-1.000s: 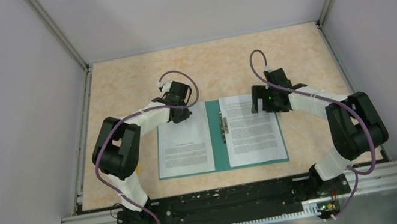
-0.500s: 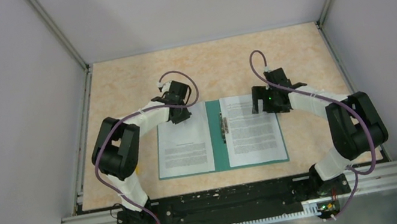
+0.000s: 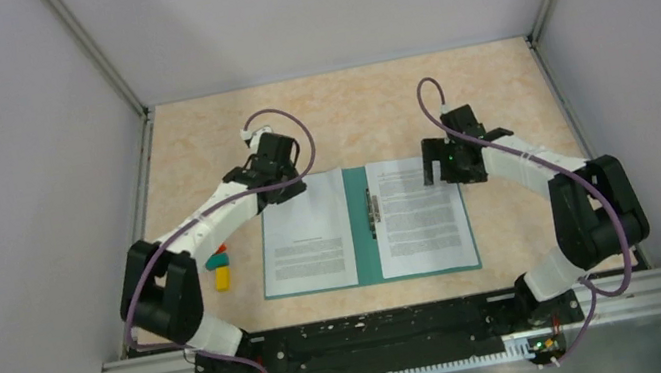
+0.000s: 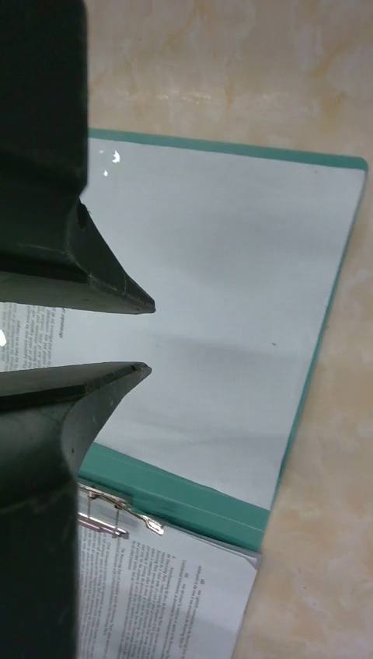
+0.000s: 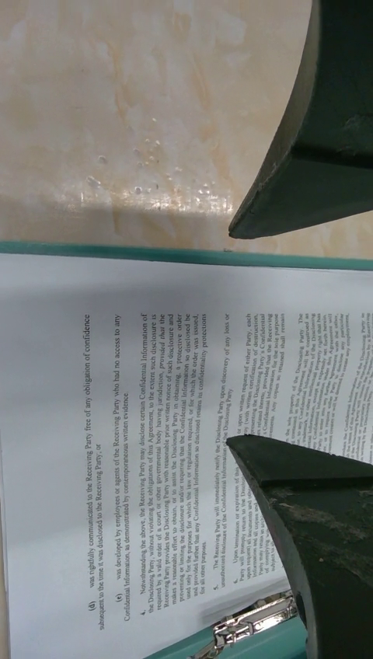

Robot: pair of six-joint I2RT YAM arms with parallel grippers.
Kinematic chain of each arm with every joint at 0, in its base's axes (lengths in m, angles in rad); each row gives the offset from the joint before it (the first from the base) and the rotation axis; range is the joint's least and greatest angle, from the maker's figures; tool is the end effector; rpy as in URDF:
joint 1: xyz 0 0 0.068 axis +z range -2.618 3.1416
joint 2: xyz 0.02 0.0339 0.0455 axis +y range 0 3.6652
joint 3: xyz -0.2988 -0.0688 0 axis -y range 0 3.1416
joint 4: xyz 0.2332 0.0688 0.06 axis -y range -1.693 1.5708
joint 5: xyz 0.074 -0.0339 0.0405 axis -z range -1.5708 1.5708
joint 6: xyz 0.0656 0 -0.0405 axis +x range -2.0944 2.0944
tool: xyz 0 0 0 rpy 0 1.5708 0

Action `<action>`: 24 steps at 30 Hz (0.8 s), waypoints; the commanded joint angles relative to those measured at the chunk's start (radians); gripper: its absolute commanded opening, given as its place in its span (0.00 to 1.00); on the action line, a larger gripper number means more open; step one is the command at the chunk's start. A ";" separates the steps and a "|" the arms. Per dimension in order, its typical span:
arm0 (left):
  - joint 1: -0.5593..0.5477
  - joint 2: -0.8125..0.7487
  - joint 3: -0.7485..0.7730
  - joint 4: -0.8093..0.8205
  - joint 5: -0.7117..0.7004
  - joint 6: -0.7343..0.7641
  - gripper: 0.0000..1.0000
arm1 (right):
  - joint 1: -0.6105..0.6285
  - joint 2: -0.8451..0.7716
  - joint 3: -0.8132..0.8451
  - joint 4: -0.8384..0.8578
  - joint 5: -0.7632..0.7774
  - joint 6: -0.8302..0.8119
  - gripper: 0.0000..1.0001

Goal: Put the files into the folder

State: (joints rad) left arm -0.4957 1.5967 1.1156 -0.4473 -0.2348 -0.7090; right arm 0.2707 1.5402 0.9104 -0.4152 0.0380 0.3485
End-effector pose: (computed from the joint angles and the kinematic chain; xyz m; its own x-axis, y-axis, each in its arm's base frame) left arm 0.3105 -0.1506 0.2471 -0.7559 -0.3111 -0.5760 -0.2005 0.9476 -0.2487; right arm 0.2943 0.0791 0.2026 -0.8683 0.1132 -0.4829 0.0507 0.9888 0.1405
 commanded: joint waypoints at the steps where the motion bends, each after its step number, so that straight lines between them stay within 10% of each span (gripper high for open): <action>1: 0.030 -0.169 -0.144 0.005 0.023 -0.029 0.35 | 0.066 -0.101 0.053 -0.071 0.055 0.040 0.93; 12: 0.099 -0.489 -0.466 0.027 0.110 -0.058 0.33 | 0.513 0.023 0.145 -0.059 0.259 0.342 0.47; 24: 0.103 -0.577 -0.479 -0.030 0.118 -0.034 0.33 | 0.557 0.184 0.239 -0.019 0.308 0.371 0.28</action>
State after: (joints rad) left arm -0.3988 1.0416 0.6357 -0.4744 -0.1226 -0.7563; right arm 0.8219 1.7123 1.0859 -0.4767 0.3153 0.6987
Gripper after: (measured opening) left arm 0.335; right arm 0.290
